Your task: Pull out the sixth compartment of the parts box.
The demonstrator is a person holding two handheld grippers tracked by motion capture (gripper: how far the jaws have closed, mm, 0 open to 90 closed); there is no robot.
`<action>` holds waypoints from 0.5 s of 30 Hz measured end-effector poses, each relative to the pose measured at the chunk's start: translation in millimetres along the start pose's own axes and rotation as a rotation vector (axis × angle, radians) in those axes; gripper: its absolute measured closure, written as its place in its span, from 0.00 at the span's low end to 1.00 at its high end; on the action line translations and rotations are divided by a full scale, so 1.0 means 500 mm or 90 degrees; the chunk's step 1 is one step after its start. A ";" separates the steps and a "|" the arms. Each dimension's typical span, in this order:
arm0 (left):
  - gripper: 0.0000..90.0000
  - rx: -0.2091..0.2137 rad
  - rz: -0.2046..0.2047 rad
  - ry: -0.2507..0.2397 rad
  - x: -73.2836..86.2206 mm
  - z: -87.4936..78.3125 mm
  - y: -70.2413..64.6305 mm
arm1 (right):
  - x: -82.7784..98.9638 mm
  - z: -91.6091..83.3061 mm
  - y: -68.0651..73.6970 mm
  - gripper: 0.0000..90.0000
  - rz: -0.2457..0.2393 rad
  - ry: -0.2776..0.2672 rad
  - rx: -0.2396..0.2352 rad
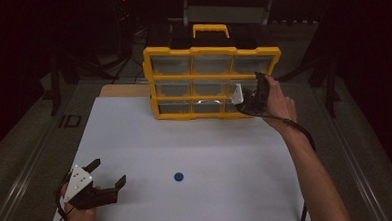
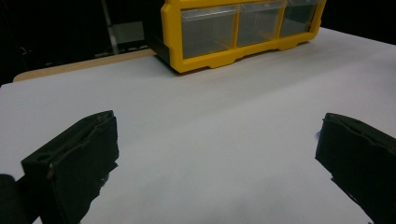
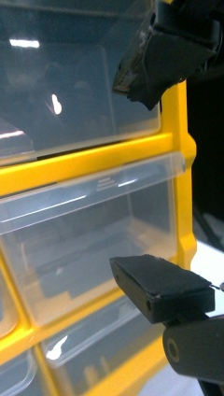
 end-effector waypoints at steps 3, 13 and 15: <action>0.00 -0.001 0.001 0.001 0.000 0.000 -0.001 | 0.000 0.004 -0.003 0.21 -0.023 0.002 0.025; 0.00 0.000 0.000 -0.001 0.000 -0.001 0.000 | -0.005 0.007 -0.009 0.33 -0.076 -0.012 0.093; 0.00 0.000 0.000 -0.001 0.000 -0.001 0.000 | -0.005 0.007 -0.008 0.36 -0.085 -0.013 0.102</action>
Point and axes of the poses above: each handheld gripper's, and its own axes: z roughly forward along the jaws, x roughly out of its underside, y roughly to its left, the point moved 9 cm from there along z, roughly forward along the jaws, and after that the axes turned 10 degrees about y, right-handed, at the moved point
